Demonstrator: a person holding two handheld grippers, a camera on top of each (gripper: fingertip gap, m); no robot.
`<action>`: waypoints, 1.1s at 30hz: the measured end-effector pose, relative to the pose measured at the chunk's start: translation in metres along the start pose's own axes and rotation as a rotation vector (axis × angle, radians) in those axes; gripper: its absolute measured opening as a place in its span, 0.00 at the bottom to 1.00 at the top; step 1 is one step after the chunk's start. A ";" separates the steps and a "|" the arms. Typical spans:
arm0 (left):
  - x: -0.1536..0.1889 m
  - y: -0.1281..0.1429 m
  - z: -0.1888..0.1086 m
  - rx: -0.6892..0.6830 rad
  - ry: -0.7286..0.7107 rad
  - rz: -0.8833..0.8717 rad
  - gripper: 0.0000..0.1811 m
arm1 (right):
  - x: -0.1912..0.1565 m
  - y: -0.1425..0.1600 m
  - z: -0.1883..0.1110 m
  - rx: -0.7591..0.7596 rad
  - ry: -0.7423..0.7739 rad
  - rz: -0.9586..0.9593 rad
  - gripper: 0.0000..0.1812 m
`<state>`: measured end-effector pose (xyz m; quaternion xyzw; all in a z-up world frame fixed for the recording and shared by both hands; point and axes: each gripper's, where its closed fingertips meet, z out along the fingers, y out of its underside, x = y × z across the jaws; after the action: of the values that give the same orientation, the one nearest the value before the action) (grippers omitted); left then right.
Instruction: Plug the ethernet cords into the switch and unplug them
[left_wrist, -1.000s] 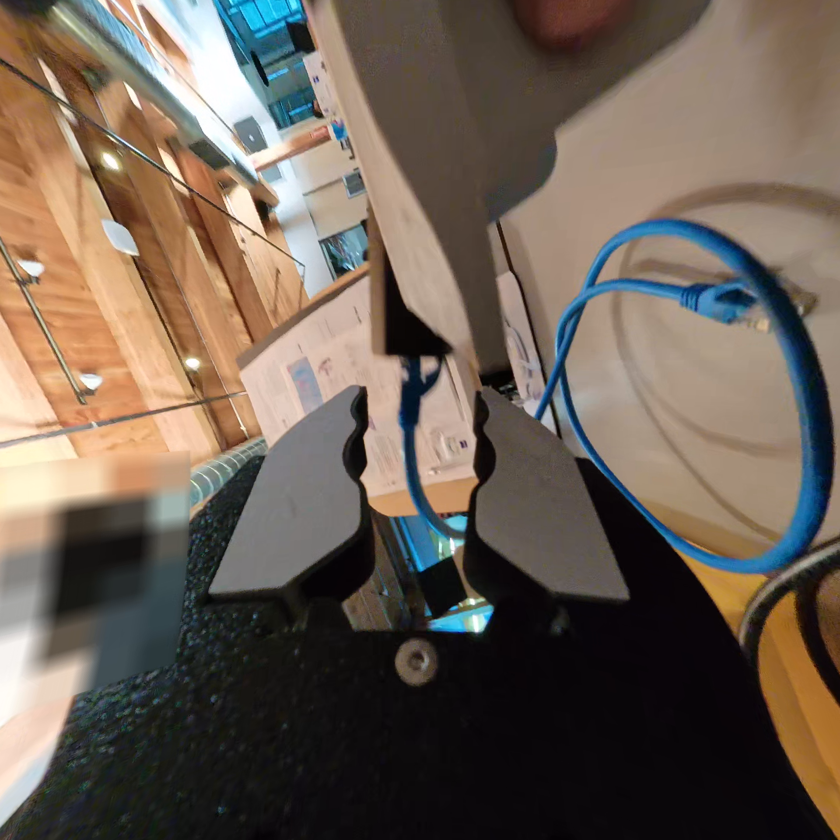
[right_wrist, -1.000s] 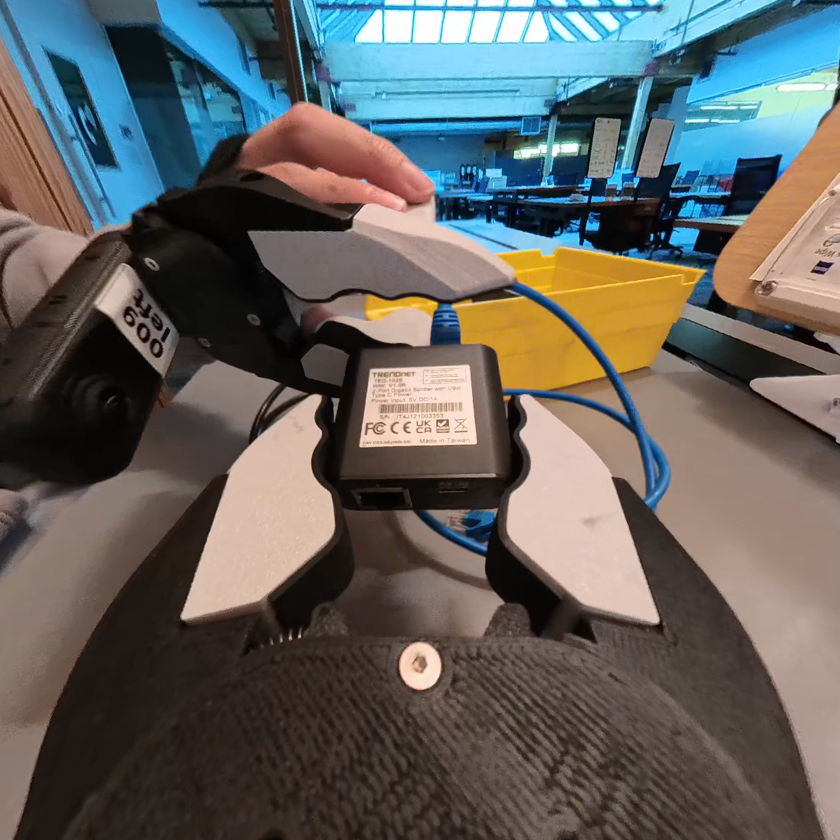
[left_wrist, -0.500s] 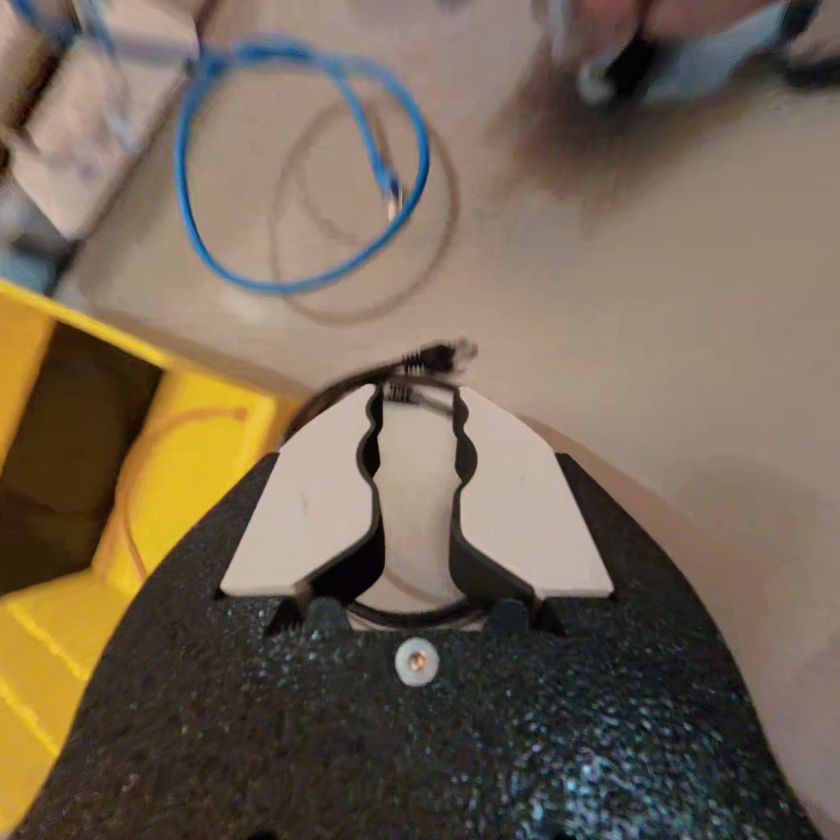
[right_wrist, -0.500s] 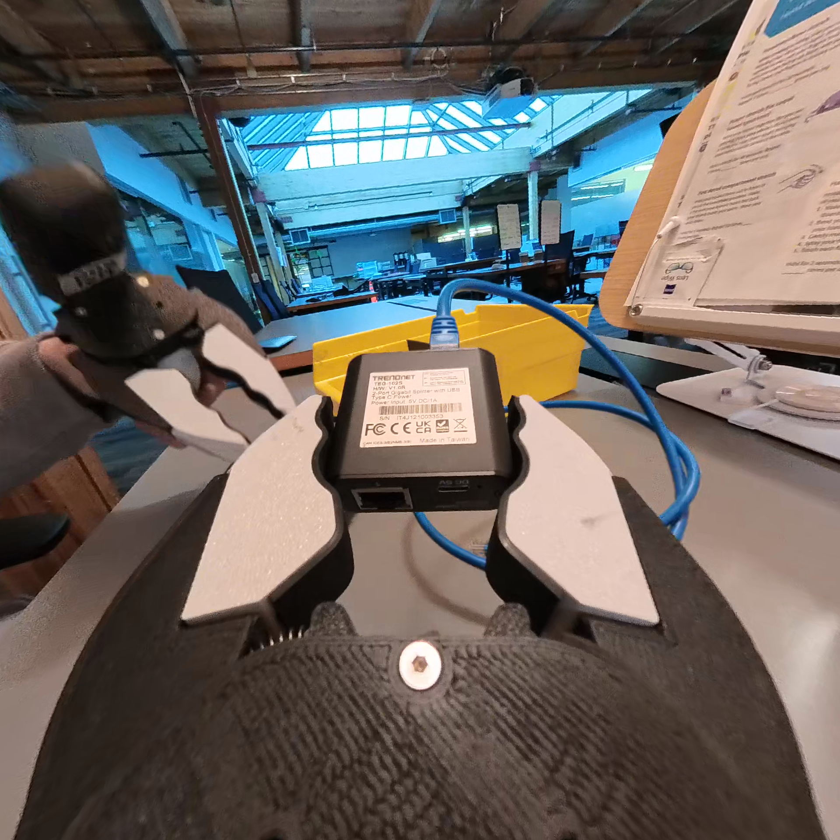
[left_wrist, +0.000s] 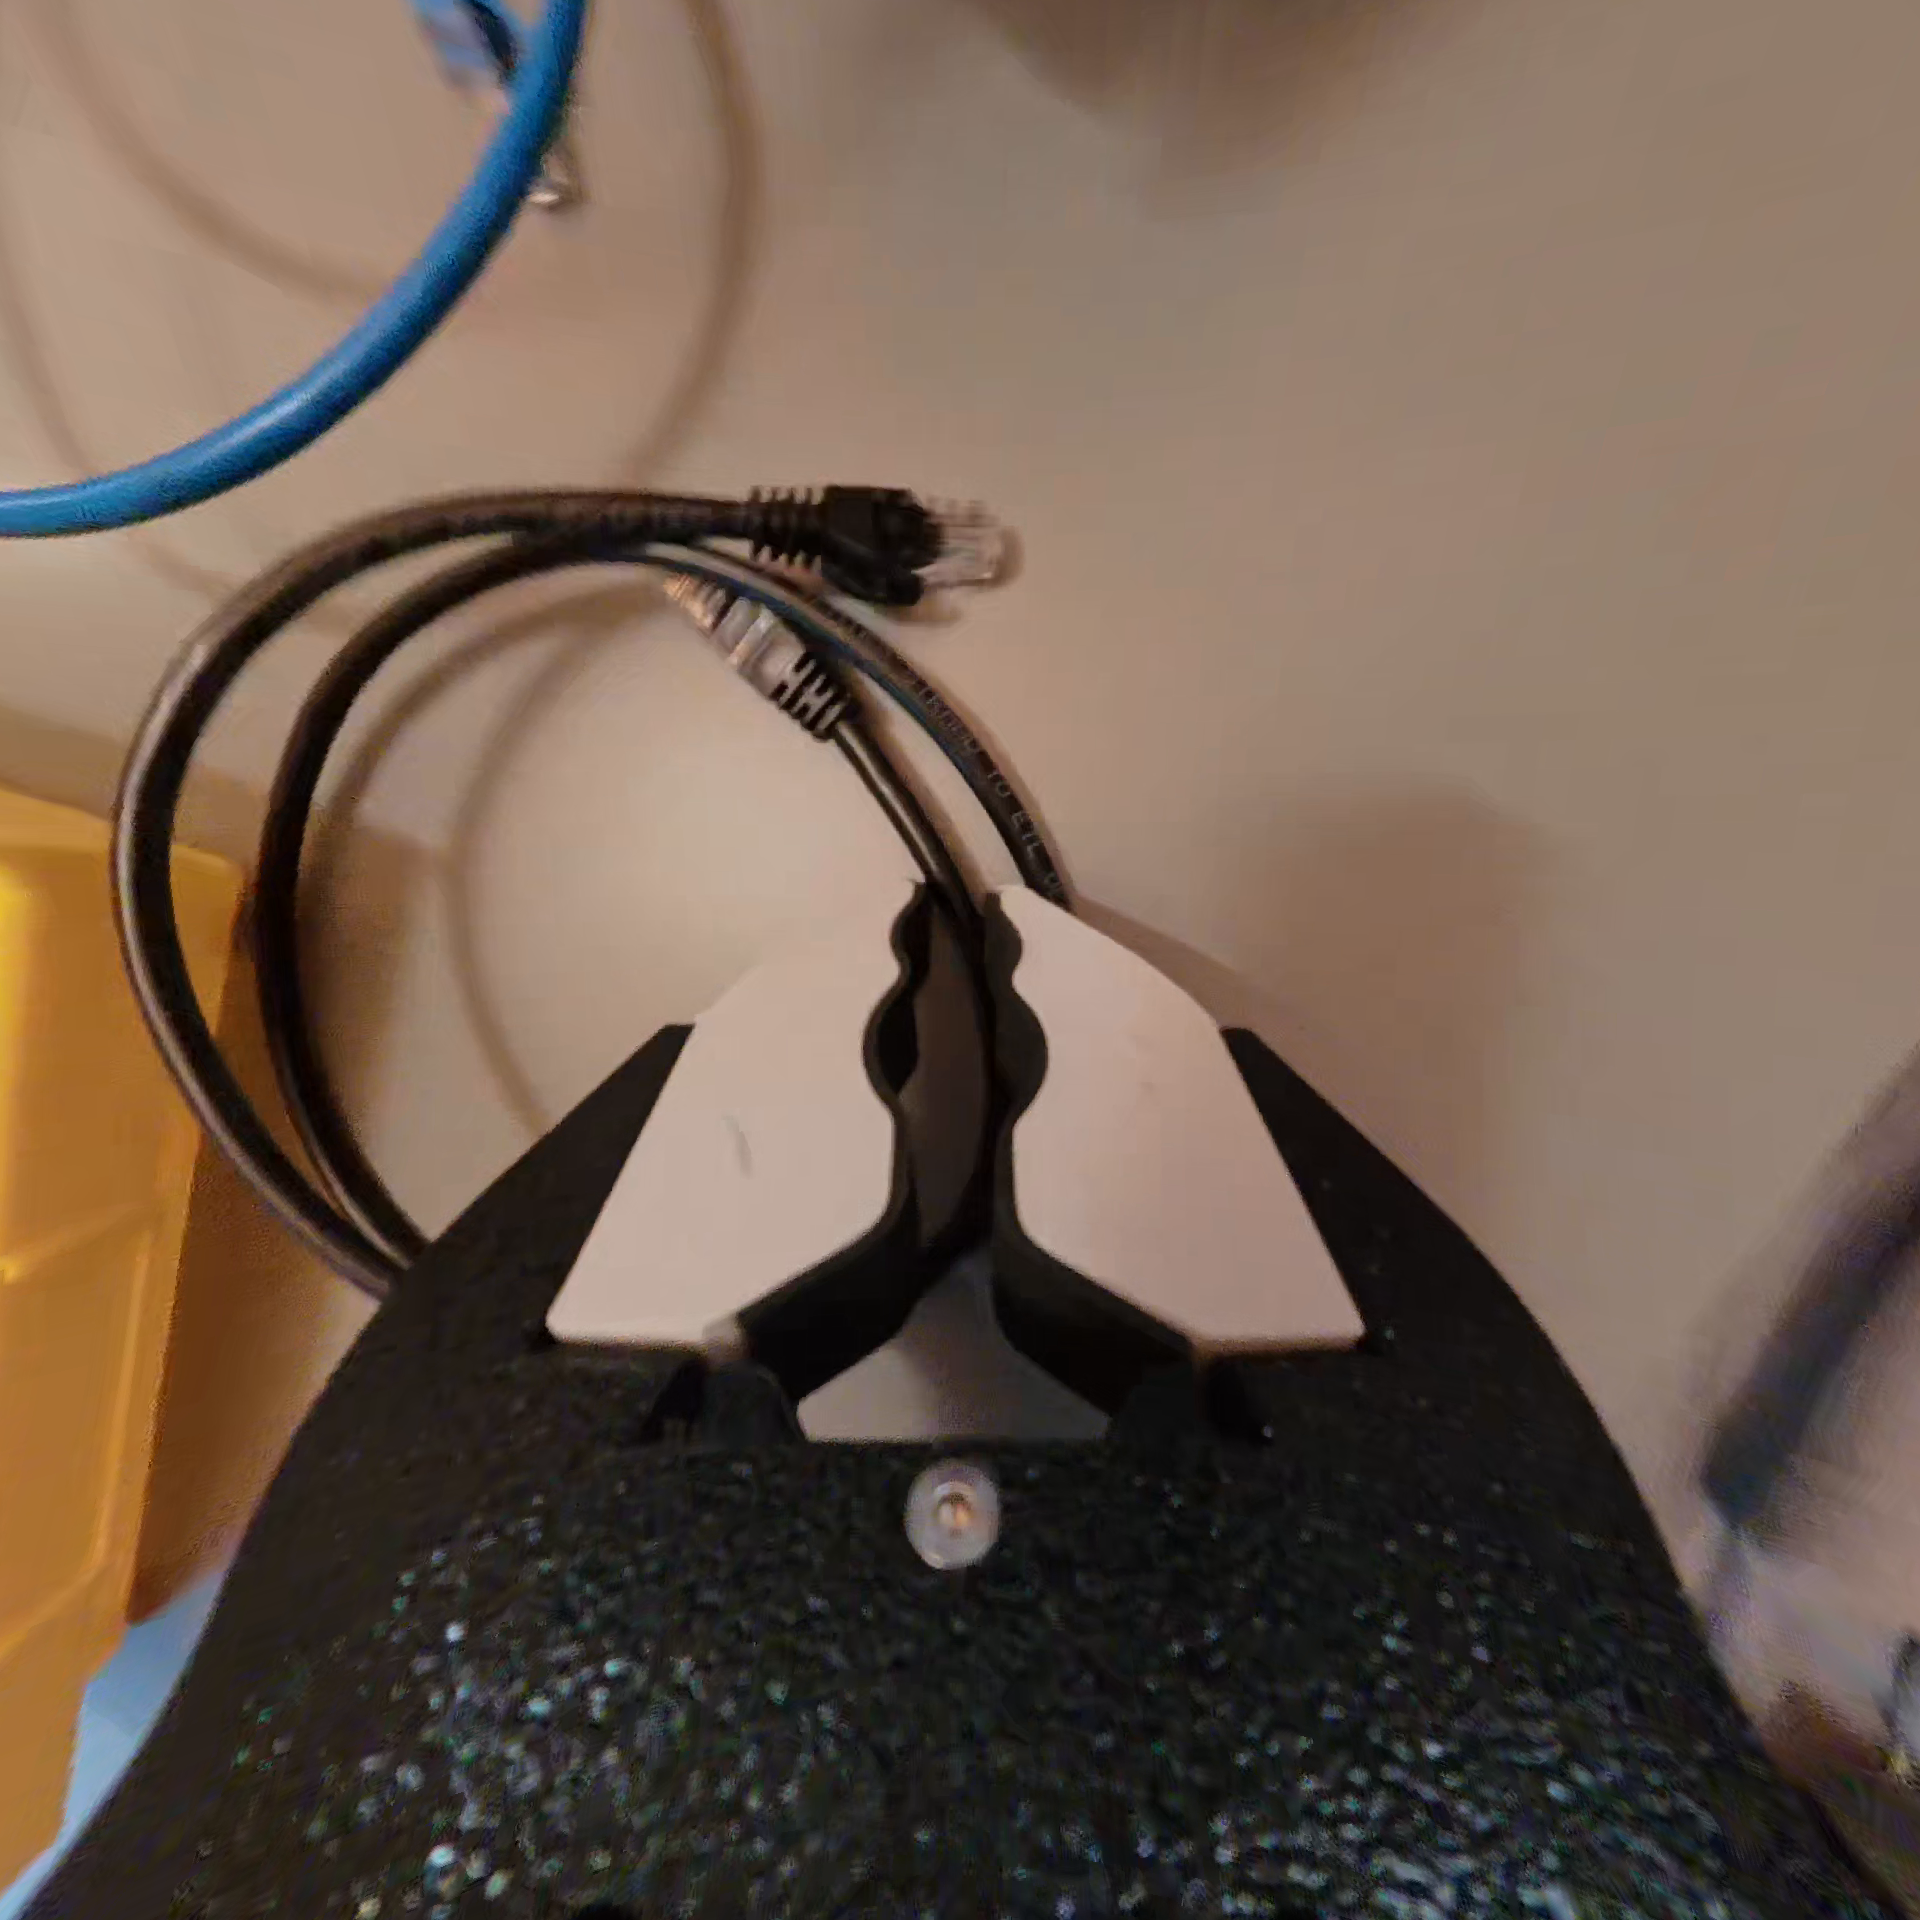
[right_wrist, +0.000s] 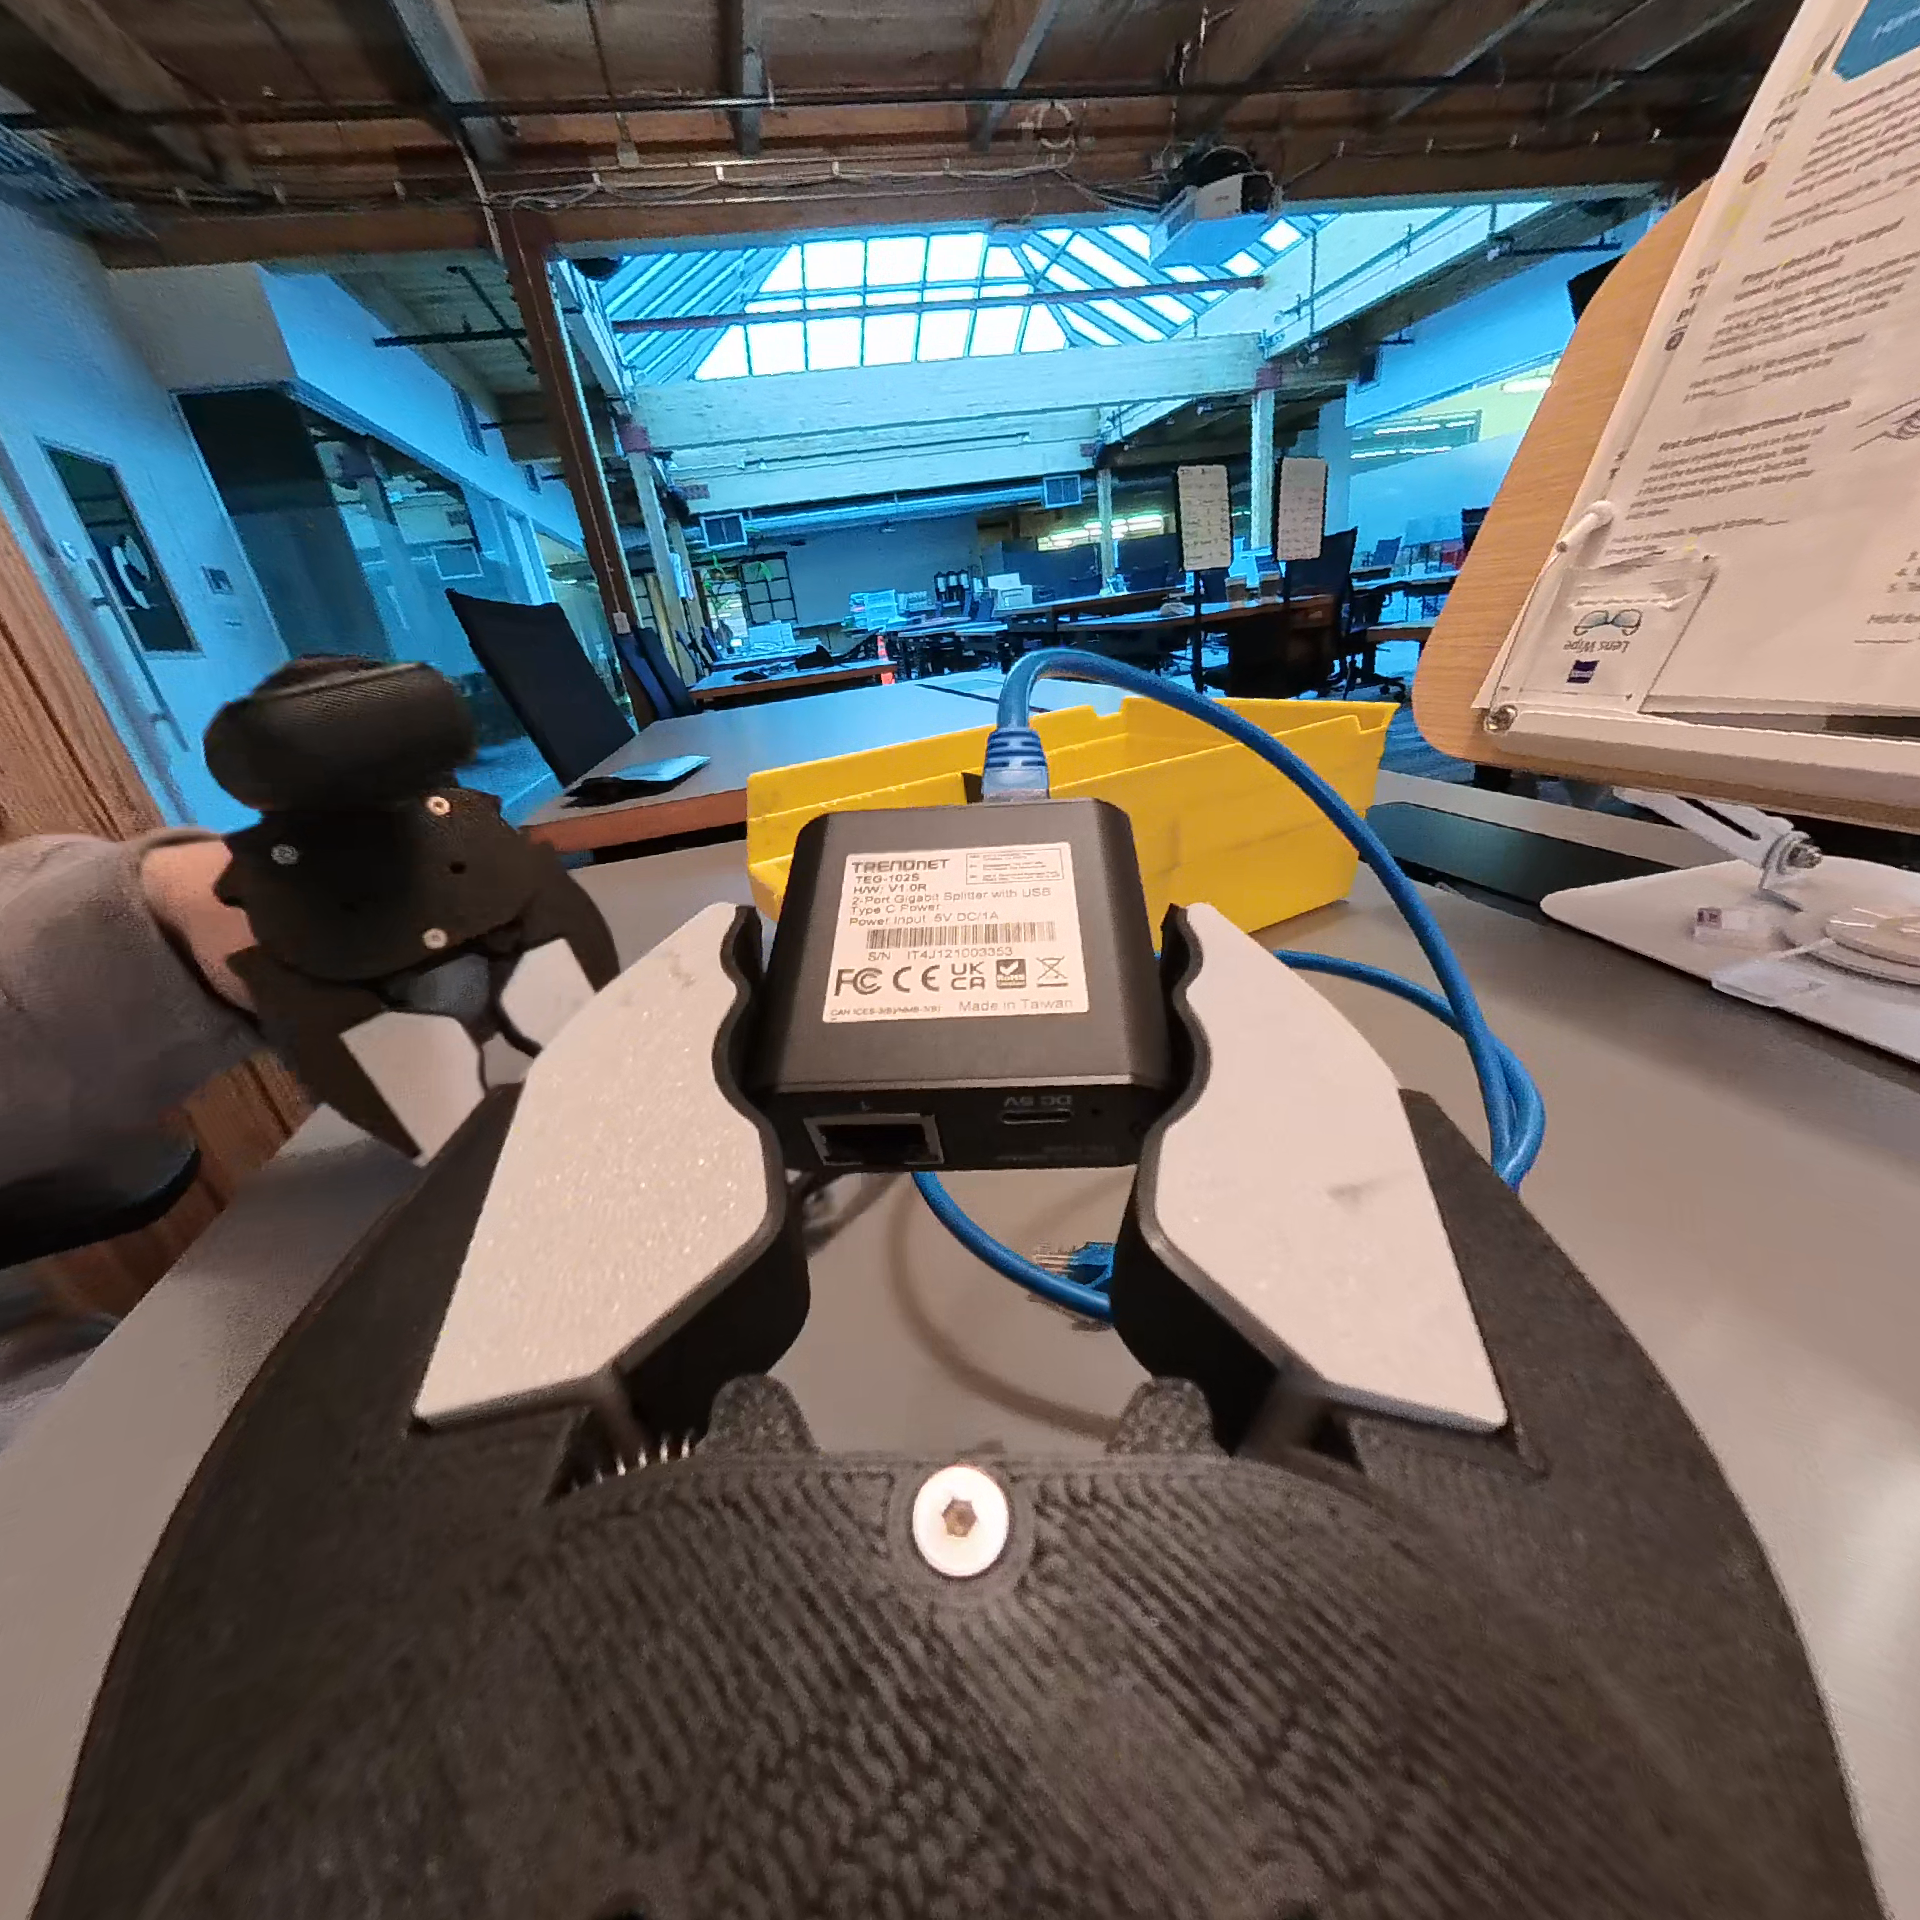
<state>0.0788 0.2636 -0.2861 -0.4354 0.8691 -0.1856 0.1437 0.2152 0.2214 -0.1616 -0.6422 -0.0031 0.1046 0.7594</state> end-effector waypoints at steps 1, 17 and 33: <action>0.004 0.005 -0.004 -0.022 0.025 0.027 0.07 | -0.001 0.000 0.000 -0.002 -0.004 -0.003 0.41; -0.024 -0.020 0.014 0.119 -0.072 -0.355 0.13 | -0.009 0.004 0.002 -0.028 -0.049 -0.024 0.41; -0.032 -0.042 -0.011 0.458 -0.276 -0.357 0.05 | -0.016 0.005 0.003 -0.036 -0.099 -0.037 0.41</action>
<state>0.1222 0.2680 -0.2546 -0.5584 0.6869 -0.3380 0.3197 0.1982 0.2224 -0.1643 -0.6495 -0.0545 0.1222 0.7485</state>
